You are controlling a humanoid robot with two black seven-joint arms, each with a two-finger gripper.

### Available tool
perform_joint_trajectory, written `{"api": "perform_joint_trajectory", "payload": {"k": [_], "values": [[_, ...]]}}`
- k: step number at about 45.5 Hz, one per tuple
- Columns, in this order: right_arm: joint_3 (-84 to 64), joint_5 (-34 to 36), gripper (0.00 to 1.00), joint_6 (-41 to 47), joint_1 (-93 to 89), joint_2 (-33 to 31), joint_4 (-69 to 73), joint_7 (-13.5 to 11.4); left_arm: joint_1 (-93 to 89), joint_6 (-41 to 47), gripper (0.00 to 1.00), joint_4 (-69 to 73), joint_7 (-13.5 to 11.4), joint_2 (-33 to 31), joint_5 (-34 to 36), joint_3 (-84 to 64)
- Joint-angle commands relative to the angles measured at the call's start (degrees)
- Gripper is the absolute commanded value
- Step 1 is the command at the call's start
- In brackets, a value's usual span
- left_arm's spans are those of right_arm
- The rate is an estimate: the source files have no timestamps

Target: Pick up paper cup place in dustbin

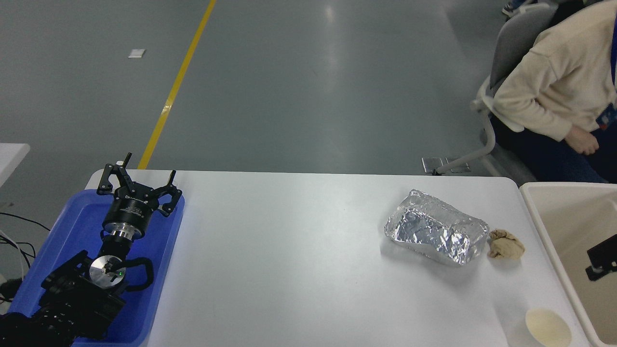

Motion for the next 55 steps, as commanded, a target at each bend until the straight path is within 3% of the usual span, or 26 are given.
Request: {"api": "perform_joint_trajectory", "payload": {"k": [1,29,41,45,55], "values": [[7.34,-0.88,1.0,-13.92,-15.49,-0.39,-2.5,-0.02,0.0,0.0,1.0,-0.01,-0.02,0.01,0.0,0.0],[9.45,-0.97,1.0,-12.86,-19.18,1.28,-1.97,0.07,0.0,0.0,1.0,-0.01,-0.02,0.01,0.09,0.0],[14.02,-0.88,0.95,-12.95,-24.1,1.28,-2.23,-0.1,0.0,0.0,1.0,-0.01,-0.02,0.01,0.0,0.0],[14.11,-0.35,0.79,-13.13,-25.51,1.37,-2.41,-0.19,0.0,0.0,1.0,-0.01,-0.02,0.01,0.0,0.0],[14.11,4.38,0.08,-12.95,-26.22,0.4,-2.5,-1.51,0.0,0.0,1.0,-0.01,-0.02,0.01,0.0,0.0]]}}
